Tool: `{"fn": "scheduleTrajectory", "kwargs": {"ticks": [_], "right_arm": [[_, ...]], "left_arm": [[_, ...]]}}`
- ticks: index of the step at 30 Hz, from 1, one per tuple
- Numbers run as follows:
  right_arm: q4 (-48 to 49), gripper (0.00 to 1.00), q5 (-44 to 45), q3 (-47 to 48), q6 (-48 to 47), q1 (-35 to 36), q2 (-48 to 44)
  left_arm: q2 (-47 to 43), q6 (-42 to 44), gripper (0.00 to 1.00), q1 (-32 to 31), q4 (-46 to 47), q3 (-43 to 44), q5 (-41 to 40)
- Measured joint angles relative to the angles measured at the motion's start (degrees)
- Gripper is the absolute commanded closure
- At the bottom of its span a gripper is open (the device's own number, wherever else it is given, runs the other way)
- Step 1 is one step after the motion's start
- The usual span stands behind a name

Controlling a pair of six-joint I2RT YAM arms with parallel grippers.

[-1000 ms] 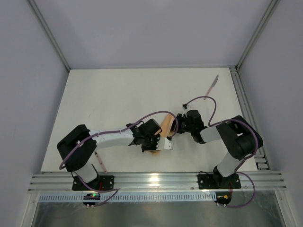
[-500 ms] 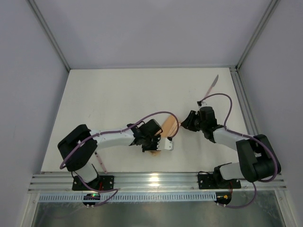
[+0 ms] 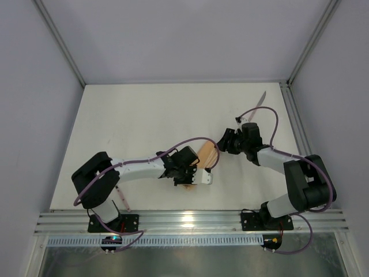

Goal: Fold the napkin into a case and place the utensils inside
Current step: Smooth out the smaller rectangle-folded napkin at the center of the board.

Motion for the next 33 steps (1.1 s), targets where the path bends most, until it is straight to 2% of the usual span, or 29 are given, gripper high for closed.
{"fn": "scheduleTrajectory", "kwargs": {"ticks": [5, 9, 13, 14, 16, 17, 19, 20, 24, 30, 33], "right_arm": [[0.76, 0.47, -1.42, 1.11, 0.00, 0.68, 3.91], [2.05, 0.54, -2.49, 1.36, 0.24, 1.51, 5.46], [3.39, 0.76, -2.93, 1.64, 0.59, 1.73, 6.62], [3.80, 0.87, -2.97, 1.73, 0.68, 1.73, 7.13], [4.11, 0.94, -2.97, 1.79, 0.96, 1.75, 8.02], [4.07, 0.96, -2.91, 1.79, 1.16, 1.75, 8.24], [4.15, 0.96, -2.80, 1.75, 1.33, 1.75, 8.41], [4.50, 0.96, -2.75, 1.57, 1.33, 1.75, 8.37], [5.49, 0.96, -2.56, 0.37, 1.38, 1.75, 8.35], [6.86, 0.96, -2.40, -1.29, 1.70, 1.79, 8.35], [7.87, 0.96, -2.40, -1.79, 1.81, 1.79, 8.37]], "left_arm": [[0.15, 0.00, 0.92, -0.02, 0.02, 0.13, 0.00], [0.15, 0.02, 0.92, -0.04, 0.00, 0.15, 0.00], [0.15, 0.22, 0.92, -0.15, -0.02, 0.17, -0.17], [0.15, 0.37, 0.92, -0.24, -0.02, 0.17, -0.28], [0.15, 0.61, 0.91, -0.37, -0.04, 0.17, -0.46], [0.15, 0.63, 0.85, -0.42, -0.04, 0.17, -0.50], [0.15, 0.74, 0.77, -0.42, -0.13, 0.17, -0.46], [0.04, 0.68, 0.68, -0.48, -0.42, 0.22, -0.37], [-0.61, 0.20, 0.56, -0.57, -3.32, 1.09, 0.11], [-4.68, -0.57, 0.53, -0.24, -13.62, 8.02, 7.41], [-7.17, -1.03, 0.58, 1.62, -17.29, 12.22, 13.57]]}}
